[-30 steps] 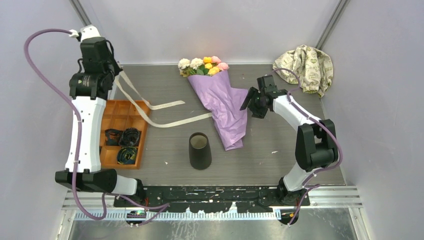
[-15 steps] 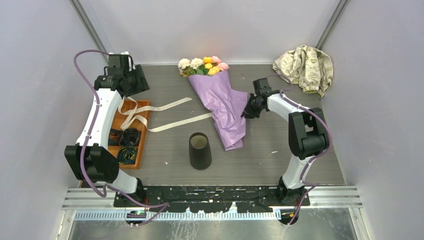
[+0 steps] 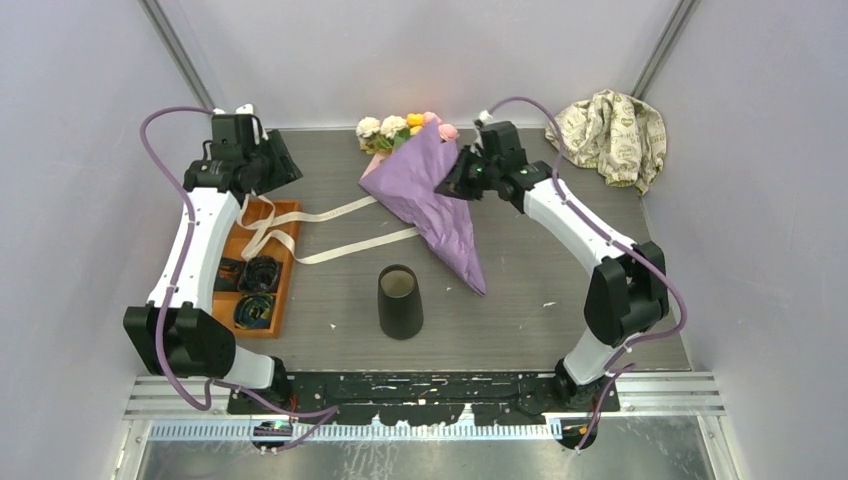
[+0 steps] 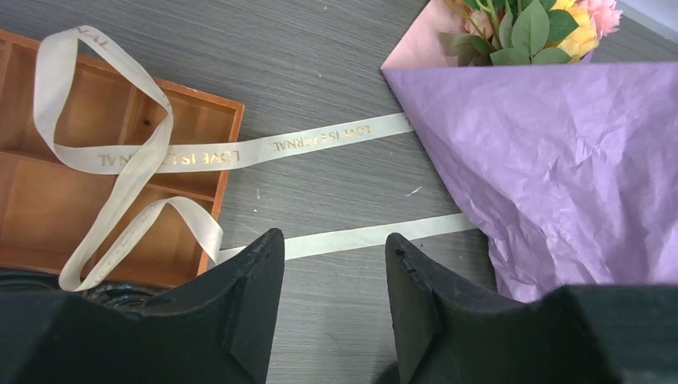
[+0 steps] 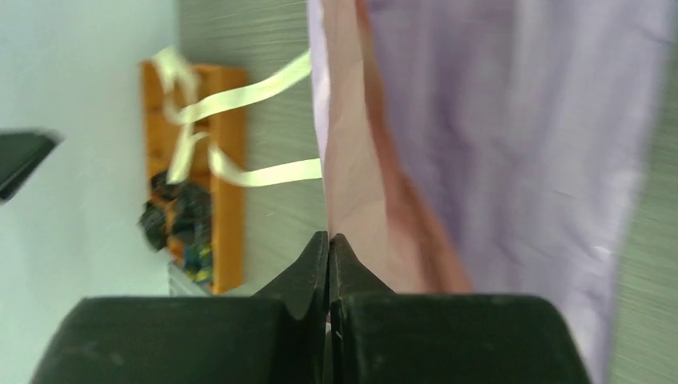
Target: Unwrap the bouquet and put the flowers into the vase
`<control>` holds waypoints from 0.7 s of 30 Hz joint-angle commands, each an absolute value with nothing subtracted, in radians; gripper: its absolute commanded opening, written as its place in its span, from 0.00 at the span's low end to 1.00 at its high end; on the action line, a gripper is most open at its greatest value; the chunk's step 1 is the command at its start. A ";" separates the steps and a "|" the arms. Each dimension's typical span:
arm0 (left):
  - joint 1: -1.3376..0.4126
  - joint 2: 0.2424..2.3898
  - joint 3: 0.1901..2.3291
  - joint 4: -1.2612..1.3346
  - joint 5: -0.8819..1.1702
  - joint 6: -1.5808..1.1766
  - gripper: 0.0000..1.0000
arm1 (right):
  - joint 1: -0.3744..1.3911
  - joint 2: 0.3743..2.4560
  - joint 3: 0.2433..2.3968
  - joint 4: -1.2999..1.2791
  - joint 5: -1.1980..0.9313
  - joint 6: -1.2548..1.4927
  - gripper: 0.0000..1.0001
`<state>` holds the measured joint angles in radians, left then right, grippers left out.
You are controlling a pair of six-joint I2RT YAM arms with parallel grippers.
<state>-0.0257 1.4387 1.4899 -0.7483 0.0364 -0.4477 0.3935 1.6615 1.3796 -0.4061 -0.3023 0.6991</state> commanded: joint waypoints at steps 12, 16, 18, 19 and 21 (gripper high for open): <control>-0.021 1.403 1.437 -0.663 0.091 -0.484 0.48 | 0.622 1.924 1.582 -0.320 -0.540 0.793 0.44; -0.021 1.407 1.430 -0.658 0.088 -0.485 0.48 | 0.627 1.975 1.597 -0.319 -0.595 0.799 0.61; -0.021 1.408 1.433 -0.657 0.087 -0.488 0.48 | 0.628 1.987 1.605 -0.327 -0.603 0.797 0.68; -0.021 1.407 1.433 -0.657 0.088 -0.489 0.48 | 0.628 1.986 1.607 -0.327 -0.606 0.794 0.70; -0.021 1.408 1.440 -0.655 0.094 -0.488 0.48 | 0.627 1.970 1.610 -0.327 -0.596 0.789 0.74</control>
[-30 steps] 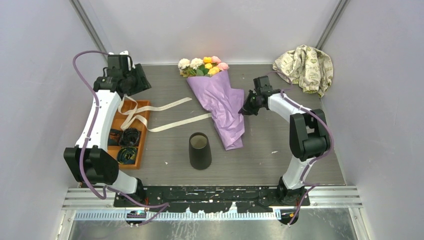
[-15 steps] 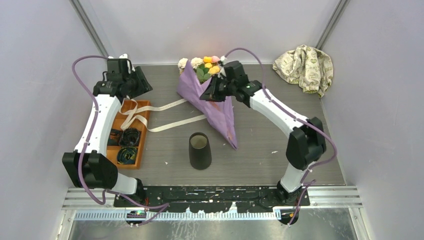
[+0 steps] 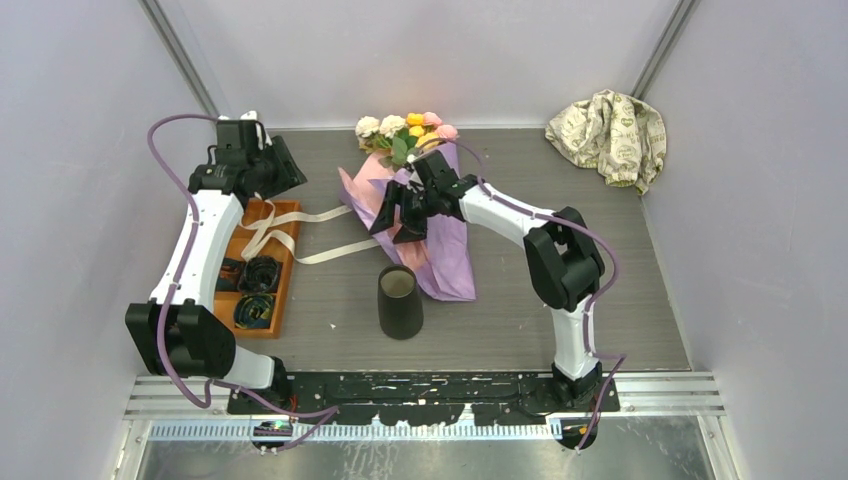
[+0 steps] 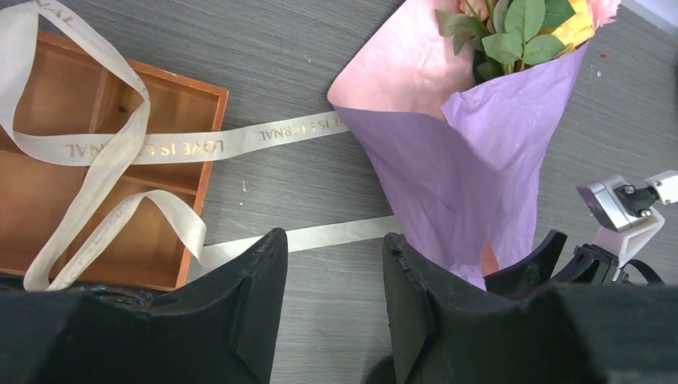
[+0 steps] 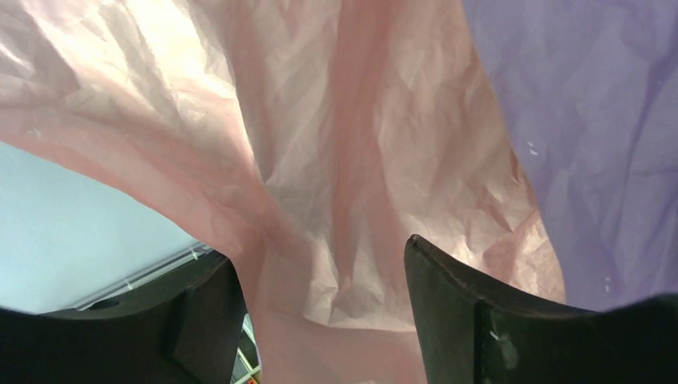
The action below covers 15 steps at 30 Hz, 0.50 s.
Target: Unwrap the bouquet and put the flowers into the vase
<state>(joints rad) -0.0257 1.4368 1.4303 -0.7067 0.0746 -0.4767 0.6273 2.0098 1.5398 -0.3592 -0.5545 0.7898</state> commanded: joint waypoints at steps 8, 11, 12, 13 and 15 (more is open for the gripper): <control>-0.021 1.433 1.539 -0.662 0.100 -0.493 0.49 | 0.624 1.850 1.690 -0.480 -0.489 0.688 0.79; -0.021 1.464 1.623 -0.671 0.112 -0.501 0.49 | 0.618 1.803 1.698 -0.520 -0.454 0.664 0.80; -0.021 1.475 1.651 -0.669 0.121 -0.508 0.49 | 0.616 1.786 1.698 -0.529 -0.437 0.658 0.82; -0.023 1.486 1.680 -0.665 0.135 -0.518 0.49 | 0.615 1.762 1.701 -0.544 -0.415 0.649 0.84; -0.026 1.516 1.741 -0.653 0.167 -0.535 0.49 | 0.613 1.728 1.710 -0.581 -0.352 0.626 0.84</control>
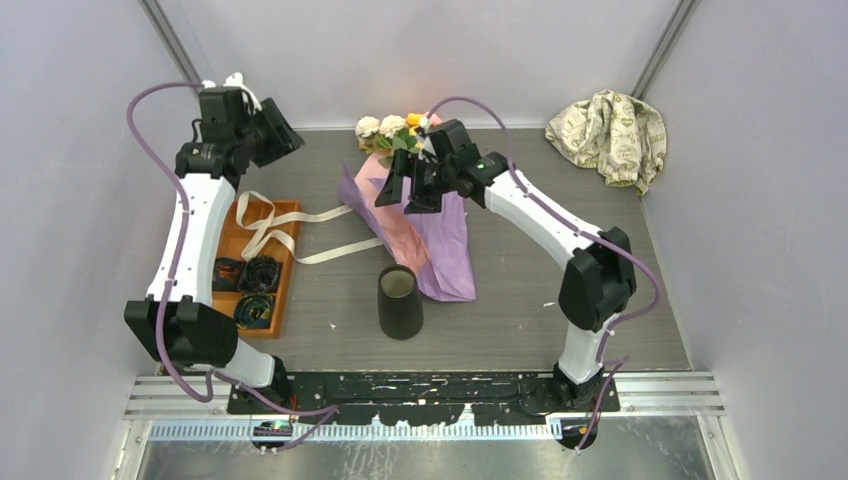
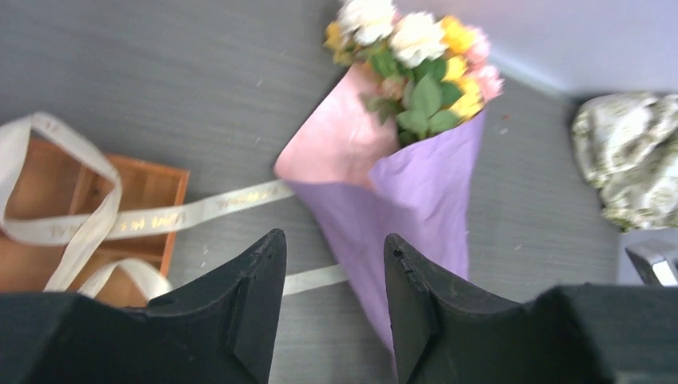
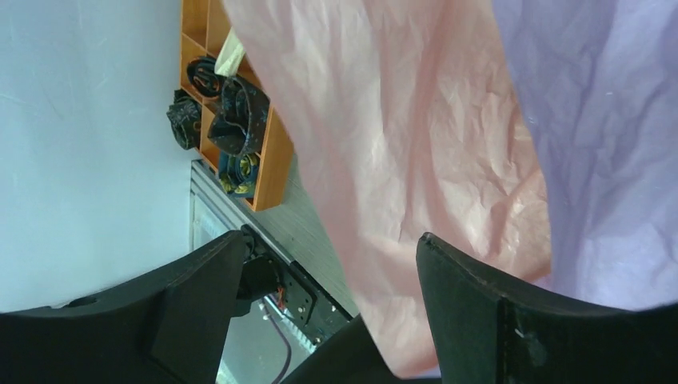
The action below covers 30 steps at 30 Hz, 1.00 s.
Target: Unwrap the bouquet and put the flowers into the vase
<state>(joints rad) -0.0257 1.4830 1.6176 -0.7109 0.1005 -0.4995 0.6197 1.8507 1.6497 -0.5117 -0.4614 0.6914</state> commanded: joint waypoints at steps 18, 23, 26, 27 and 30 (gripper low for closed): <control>-0.244 1.729 1.502 -0.567 0.167 -0.504 0.41 | 0.622 1.859 1.731 -0.797 0.103 0.491 0.82; -0.246 1.680 1.338 -0.556 0.150 -0.497 0.40 | 0.636 1.903 1.732 -0.784 0.097 0.466 0.82; -0.245 1.679 1.300 -0.567 0.121 -0.485 0.40 | 0.639 1.925 1.717 -0.780 0.089 0.452 0.81; -0.245 1.684 1.295 -0.571 0.112 -0.479 0.39 | 0.642 1.928 1.710 -0.778 0.088 0.450 0.80; -0.247 1.697 1.293 -0.587 0.067 -0.469 0.39 | 0.653 1.914 1.681 -0.759 0.073 0.437 0.79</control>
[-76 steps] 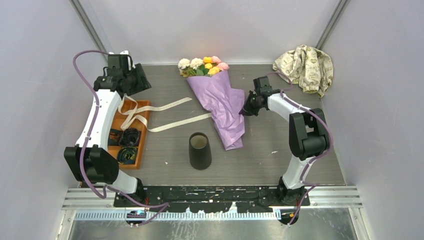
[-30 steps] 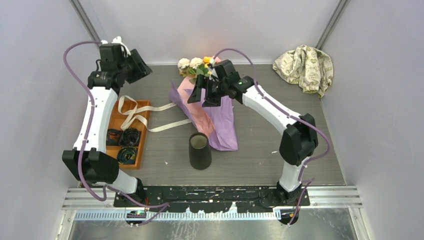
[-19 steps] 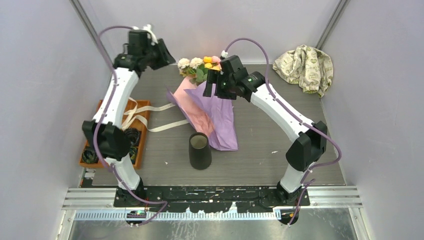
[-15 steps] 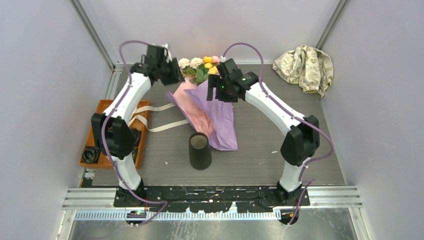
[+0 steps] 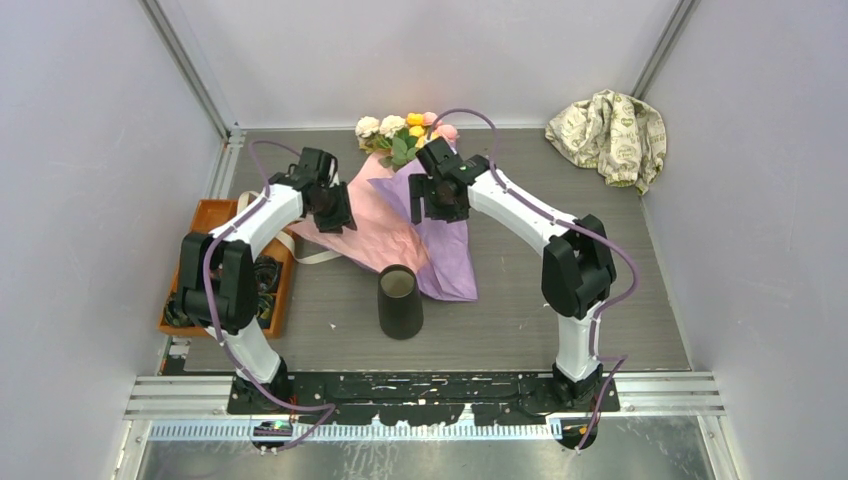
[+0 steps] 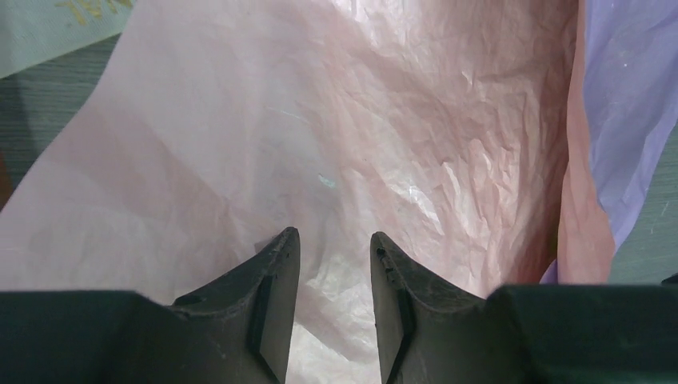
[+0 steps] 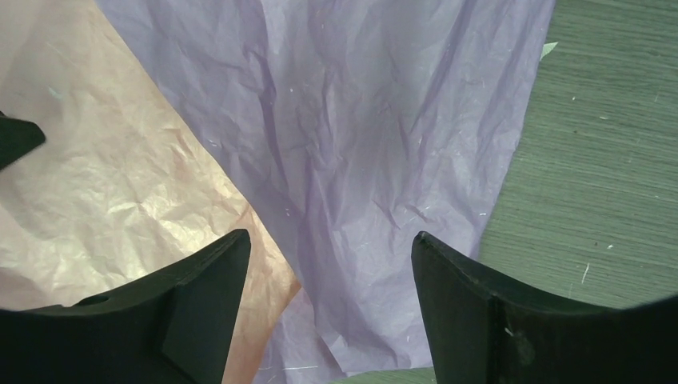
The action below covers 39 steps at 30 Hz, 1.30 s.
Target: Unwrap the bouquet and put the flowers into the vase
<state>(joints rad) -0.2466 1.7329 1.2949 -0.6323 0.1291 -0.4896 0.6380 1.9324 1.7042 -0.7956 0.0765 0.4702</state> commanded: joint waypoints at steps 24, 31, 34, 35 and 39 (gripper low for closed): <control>-0.246 1.688 1.195 -0.557 0.008 -0.443 0.36 | 0.744 2.146 1.770 -0.820 0.442 0.415 0.33; -0.245 1.687 1.172 -0.540 0.008 -0.442 0.36 | 0.737 1.982 1.703 -0.812 0.509 0.440 0.01; -0.246 1.691 1.170 -0.534 0.008 -0.443 0.36 | 0.723 1.880 1.653 -0.809 0.521 0.453 0.01; -0.246 1.692 1.168 -0.533 0.013 -0.442 0.36 | 0.717 1.852 1.641 -0.815 0.530 0.456 0.01; -0.246 1.687 1.156 -0.525 0.014 -0.442 0.36 | 0.667 1.780 1.592 -0.850 0.558 0.469 0.02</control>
